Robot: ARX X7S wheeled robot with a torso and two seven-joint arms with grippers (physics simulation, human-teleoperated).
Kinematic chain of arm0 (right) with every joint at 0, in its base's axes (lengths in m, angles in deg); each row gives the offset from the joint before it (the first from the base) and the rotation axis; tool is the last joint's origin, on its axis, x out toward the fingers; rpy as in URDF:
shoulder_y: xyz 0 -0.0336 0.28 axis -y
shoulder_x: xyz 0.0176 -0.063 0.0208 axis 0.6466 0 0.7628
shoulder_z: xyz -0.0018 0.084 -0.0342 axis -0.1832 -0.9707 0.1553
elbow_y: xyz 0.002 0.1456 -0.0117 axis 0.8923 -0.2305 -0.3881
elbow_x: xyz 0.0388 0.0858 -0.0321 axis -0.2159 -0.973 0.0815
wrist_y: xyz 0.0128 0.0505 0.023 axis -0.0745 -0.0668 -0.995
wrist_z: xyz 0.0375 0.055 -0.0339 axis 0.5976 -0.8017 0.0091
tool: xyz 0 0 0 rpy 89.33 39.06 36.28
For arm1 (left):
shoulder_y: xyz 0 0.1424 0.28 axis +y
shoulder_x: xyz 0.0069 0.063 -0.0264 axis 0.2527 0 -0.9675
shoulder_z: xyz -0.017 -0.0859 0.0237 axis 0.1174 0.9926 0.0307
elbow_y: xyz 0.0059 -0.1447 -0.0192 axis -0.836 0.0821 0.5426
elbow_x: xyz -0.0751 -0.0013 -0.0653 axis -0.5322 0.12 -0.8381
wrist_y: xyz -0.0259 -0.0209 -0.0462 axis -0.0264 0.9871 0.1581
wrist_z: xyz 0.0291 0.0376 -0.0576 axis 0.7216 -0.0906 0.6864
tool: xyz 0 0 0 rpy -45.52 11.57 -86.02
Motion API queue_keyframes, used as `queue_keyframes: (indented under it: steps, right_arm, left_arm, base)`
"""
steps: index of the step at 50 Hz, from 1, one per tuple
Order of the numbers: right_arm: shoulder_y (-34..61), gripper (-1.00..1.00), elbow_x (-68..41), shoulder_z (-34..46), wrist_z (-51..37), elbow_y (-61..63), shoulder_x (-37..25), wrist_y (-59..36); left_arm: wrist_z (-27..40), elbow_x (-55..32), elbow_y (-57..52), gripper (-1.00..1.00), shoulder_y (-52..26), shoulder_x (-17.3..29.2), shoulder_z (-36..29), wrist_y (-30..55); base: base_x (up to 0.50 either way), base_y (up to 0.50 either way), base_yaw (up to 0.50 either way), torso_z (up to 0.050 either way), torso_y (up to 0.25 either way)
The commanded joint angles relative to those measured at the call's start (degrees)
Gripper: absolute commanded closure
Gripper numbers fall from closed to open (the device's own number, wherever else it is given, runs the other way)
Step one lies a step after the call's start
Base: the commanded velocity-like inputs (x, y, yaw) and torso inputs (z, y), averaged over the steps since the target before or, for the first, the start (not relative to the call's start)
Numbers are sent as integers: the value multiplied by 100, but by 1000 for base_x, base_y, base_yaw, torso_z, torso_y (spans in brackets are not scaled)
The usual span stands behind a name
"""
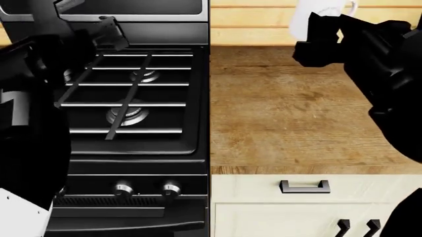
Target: Pick the mug from the cabinet, place it under the coffee machine dispenser, and press the start button.
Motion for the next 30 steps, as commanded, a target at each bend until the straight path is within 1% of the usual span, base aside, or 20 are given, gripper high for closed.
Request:
queue_keyframes:
  steps: [1,3,6,22,30]
  right_arm:
    - [-228,100,66,-27,69,-168,-18,111]
    - [-284,100,75,-17,80,-174,-11,137]
    - [-417,100,107,7,115,-175,-1,191]
    - [-453,100,-6,-9,55,-147,-83,229]
    - [-465,100,13,12,77,-175,-86,306]
  left_arm:
    - [-410,-158,-2612,-100,769,-410,-64,1865]
    - [-449,-193,-3055,-100,871,-474,-91,2164]
    - [-478,-226,-3376,-100,935,-524,-128,2376]
    - [-468,-296,-3568,-100,962,-545,-218,2463]
    - [-433,-320,-3466,-100,935,-523,-224,2380]
  base:
    - [0,0,0,0,0]
    - [0,0,0,0,0]
    - [0,0,0,0,0]
    - [0,0,0,0,0]
    - [-60,-484,0,0,0]
